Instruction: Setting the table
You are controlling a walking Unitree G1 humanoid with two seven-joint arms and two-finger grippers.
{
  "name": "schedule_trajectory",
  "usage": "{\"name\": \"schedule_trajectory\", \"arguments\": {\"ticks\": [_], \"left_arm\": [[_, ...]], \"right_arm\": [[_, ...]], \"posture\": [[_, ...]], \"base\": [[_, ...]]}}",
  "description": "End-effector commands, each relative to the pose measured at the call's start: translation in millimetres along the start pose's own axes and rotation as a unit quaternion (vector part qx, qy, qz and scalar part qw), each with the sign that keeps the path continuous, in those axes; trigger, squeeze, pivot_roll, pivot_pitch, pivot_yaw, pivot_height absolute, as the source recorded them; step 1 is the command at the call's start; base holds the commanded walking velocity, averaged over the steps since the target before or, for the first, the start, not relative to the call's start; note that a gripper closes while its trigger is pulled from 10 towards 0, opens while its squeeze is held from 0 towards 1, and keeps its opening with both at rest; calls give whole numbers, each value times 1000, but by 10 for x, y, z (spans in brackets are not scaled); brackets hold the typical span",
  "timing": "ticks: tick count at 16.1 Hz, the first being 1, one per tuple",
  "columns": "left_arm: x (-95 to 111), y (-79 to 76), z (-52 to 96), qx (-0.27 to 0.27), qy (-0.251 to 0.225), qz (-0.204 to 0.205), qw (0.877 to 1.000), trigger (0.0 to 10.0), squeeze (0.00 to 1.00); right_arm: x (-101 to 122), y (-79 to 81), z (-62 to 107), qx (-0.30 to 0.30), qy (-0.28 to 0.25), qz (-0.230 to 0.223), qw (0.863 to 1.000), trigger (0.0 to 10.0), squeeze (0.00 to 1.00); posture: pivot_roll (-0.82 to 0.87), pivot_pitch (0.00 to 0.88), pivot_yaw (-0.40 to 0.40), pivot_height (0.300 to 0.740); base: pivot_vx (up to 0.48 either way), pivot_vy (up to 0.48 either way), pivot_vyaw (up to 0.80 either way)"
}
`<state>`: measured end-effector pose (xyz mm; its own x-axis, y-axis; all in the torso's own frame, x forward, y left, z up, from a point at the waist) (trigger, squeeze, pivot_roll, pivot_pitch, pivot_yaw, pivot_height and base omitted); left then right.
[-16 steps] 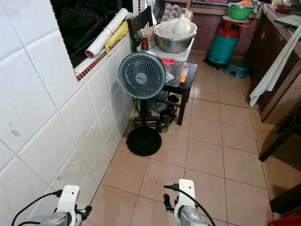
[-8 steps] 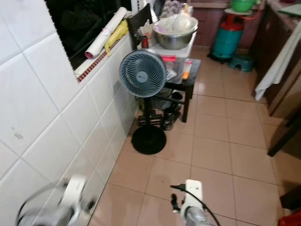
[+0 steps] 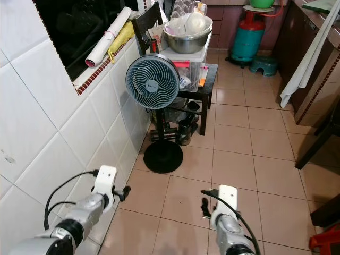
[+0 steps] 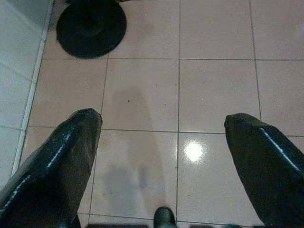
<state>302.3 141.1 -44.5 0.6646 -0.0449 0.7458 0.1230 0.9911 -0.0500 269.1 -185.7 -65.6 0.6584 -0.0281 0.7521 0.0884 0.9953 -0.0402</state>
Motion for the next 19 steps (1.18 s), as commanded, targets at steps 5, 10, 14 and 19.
{"name": "schedule_trajectory", "arguments": {"ticks": [5,10,14,19], "left_arm": [[-757,223,186,38,106,11,994,10000,0],[-971,297,273,50,127,23,990,10000,0],[-989,284,275,48,132,14,990,10000,0],[-993,107,243,36,136,5,990,10000,0]], "right_arm": [[-249,157,56,43,38,52,997,10000,0],[-343,186,80,51,53,59,996,10000,0],[-414,231,102,49,63,36,996,10000,0],[-476,168,119,34,71,19,997,10000,0]], "posture": [[-19,0,-21,740],[11,0,-34,740],[2,0,-18,740],[-5,0,-9,740]], "base": [[0,0,0],[0,0,0],[0,0,0],[0,0,0]]}}
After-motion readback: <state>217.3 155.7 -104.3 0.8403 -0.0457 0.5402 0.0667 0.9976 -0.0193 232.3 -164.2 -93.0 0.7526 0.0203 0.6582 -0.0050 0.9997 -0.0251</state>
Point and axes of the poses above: a point about 5 cm out from each wrist's last joint towards the gripper, its own z axis pointing back from the gripper into the wrist, its own x axis along the axis of the wrist's last joint, y = z × x, the point moved 3 cm from there along -z, pointing out of the wrist towards the gripper, and after that the axes turned 6 degrees about z, right-handed, at the moved point
